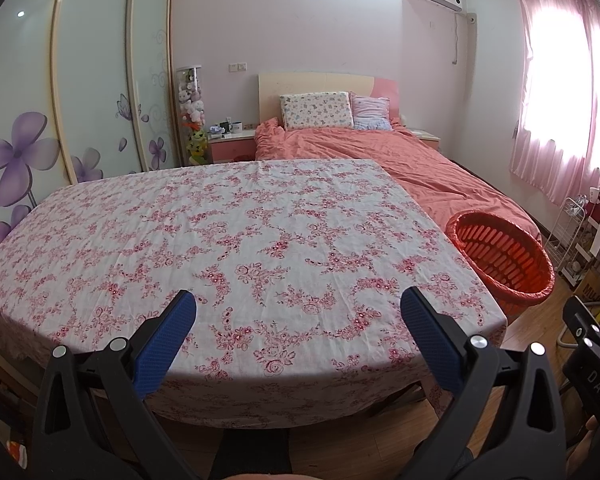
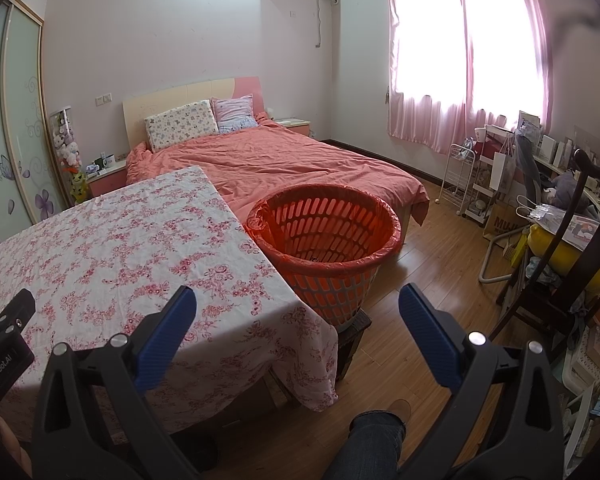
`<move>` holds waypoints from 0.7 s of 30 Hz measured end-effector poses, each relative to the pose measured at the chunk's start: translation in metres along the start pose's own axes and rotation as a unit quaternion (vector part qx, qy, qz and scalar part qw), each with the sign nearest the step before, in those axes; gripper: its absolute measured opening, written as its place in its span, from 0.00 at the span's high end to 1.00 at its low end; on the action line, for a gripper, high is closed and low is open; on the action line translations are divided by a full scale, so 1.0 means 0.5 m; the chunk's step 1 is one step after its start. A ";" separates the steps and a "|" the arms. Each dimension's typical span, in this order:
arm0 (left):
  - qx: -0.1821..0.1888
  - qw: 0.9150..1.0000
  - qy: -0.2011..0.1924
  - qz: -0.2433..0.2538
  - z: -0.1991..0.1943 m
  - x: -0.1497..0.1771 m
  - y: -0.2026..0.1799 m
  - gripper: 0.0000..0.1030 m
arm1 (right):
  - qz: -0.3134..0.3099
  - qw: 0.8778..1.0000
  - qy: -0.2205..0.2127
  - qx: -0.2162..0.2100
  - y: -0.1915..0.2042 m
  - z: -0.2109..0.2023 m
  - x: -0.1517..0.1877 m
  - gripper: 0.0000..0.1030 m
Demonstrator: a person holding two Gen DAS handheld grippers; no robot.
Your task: Collect trash
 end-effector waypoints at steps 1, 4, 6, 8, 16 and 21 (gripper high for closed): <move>0.000 1.000 0.000 0.000 0.001 -0.002 0.001 0.02 | 0.000 1.000 0.000 0.000 0.000 0.001 0.000 0.04; 0.000 1.000 0.000 0.000 0.000 -0.001 0.000 0.02 | 0.000 1.000 0.000 0.000 0.000 0.001 0.000 0.04; 0.000 1.000 0.000 0.000 0.000 -0.001 0.001 0.02 | 0.000 1.000 0.000 0.000 0.000 0.001 0.000 0.04; 0.000 1.000 0.000 0.000 0.000 0.000 0.000 0.02 | 0.000 1.000 0.000 0.000 0.000 0.001 0.000 0.04; -0.001 1.000 0.000 0.000 0.001 -0.002 0.000 0.02 | 0.000 1.000 0.000 0.000 0.000 0.001 -0.001 0.04; -0.002 1.000 0.000 0.000 0.000 -0.002 0.003 0.02 | 0.000 1.000 0.000 0.000 0.001 0.001 0.000 0.04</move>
Point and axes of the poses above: each gripper's, at about its wrist camera, not at the fingertips, and z roughly the way its jaws point, y to its left, x to its underside, the point moved 10 cm from there along z, roughly the way its jaws point, and after that the axes turned 9 degrees about y, right-handed, at the moved point
